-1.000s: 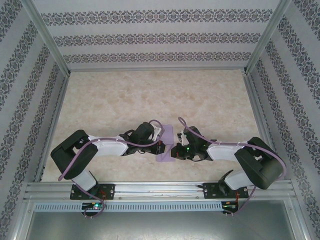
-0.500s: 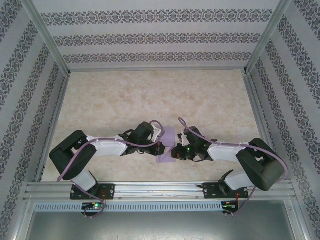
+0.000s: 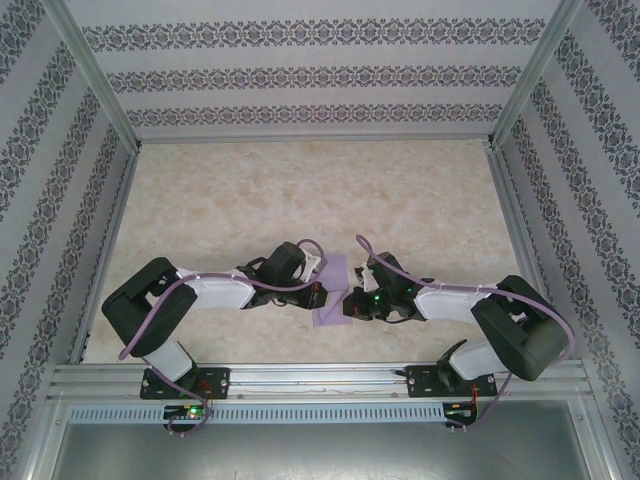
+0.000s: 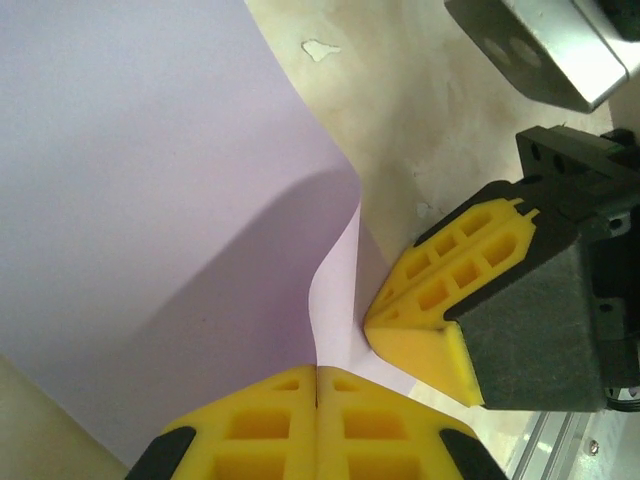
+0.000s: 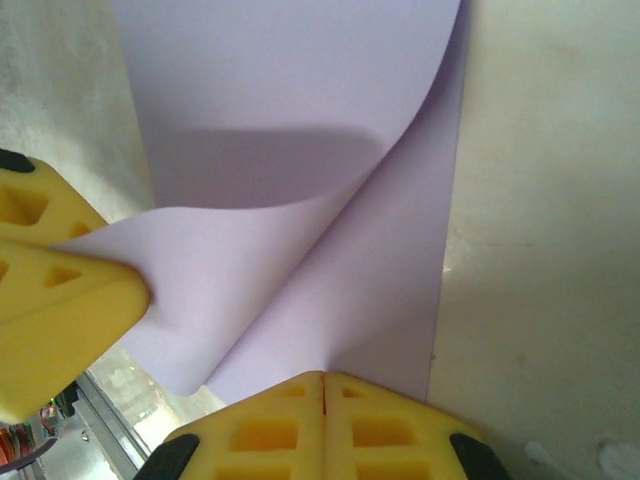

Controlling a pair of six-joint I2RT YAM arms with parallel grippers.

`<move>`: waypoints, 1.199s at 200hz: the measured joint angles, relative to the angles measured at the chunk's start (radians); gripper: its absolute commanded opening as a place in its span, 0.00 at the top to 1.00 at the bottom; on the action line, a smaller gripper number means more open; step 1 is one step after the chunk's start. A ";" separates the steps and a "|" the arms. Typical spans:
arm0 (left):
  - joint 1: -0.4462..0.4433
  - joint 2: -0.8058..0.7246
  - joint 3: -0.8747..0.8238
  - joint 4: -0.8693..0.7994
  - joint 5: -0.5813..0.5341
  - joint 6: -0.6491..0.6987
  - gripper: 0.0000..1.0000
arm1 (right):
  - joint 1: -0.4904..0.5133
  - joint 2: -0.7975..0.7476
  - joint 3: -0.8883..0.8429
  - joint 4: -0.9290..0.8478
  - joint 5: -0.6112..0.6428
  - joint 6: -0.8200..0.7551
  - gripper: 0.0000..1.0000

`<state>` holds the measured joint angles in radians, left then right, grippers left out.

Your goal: Fold a paper plane with a square sheet of paper (fold left side to right side)

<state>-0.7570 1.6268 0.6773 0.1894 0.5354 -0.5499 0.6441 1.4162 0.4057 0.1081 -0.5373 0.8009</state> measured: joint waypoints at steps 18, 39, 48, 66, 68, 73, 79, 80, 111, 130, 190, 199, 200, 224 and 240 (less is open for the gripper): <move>0.005 0.000 -0.002 0.018 0.011 0.000 0.98 | 0.000 0.000 0.000 -0.002 0.000 0.000 1.00; 0.008 0.000 -0.008 0.037 0.020 0.000 0.98 | 0.000 0.000 0.001 -0.003 0.000 -0.003 1.00; 0.008 0.000 -0.010 0.037 0.023 0.000 0.98 | 0.000 0.000 0.001 -0.003 0.000 -0.004 1.00; 0.013 0.000 -0.010 0.036 0.022 0.003 0.98 | 0.000 0.000 0.002 -0.004 0.000 -0.008 1.00; 0.014 0.000 -0.010 0.036 0.022 0.004 0.98 | 0.000 0.000 0.002 -0.004 0.000 -0.008 1.00; 0.016 0.000 -0.010 0.036 0.022 0.006 0.98 | 0.000 0.000 0.002 -0.005 0.000 -0.008 1.00; 0.019 0.000 -0.010 0.035 0.022 0.008 0.98 | 0.000 0.000 0.003 -0.007 0.000 -0.011 1.00; 0.019 0.000 -0.010 0.035 0.022 0.009 0.98 | 0.000 0.000 0.003 -0.007 0.000 -0.011 1.00; 0.027 0.000 -0.010 0.029 0.018 0.026 0.98 | 0.000 0.000 0.003 -0.007 0.000 -0.014 1.00; 0.033 0.000 -0.010 0.025 0.015 0.034 0.98 | 0.000 0.000 0.003 -0.007 0.000 -0.014 1.00; 0.039 0.045 -0.009 0.013 0.014 0.056 0.98 | 0.000 0.000 0.003 -0.007 0.000 -0.015 1.00; 0.039 0.052 -0.009 0.009 0.014 0.057 0.98 | 0.000 0.000 0.003 -0.007 0.000 -0.014 1.00; 0.039 0.053 -0.009 0.008 0.014 0.057 0.98 | 0.000 0.000 0.003 -0.007 0.000 -0.015 1.00; 0.040 0.058 -0.007 0.003 0.014 0.064 0.98 | 0.000 0.000 0.003 -0.008 0.000 -0.014 1.00; 0.045 0.058 -0.003 0.002 0.014 0.069 0.98 | 0.000 0.000 0.003 -0.008 0.000 -0.014 1.00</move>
<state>-0.7124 1.6852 0.6739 0.1913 0.5495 -0.4812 0.6441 1.4162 0.4088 0.1005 -0.5377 0.7864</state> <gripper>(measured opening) 0.044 0.043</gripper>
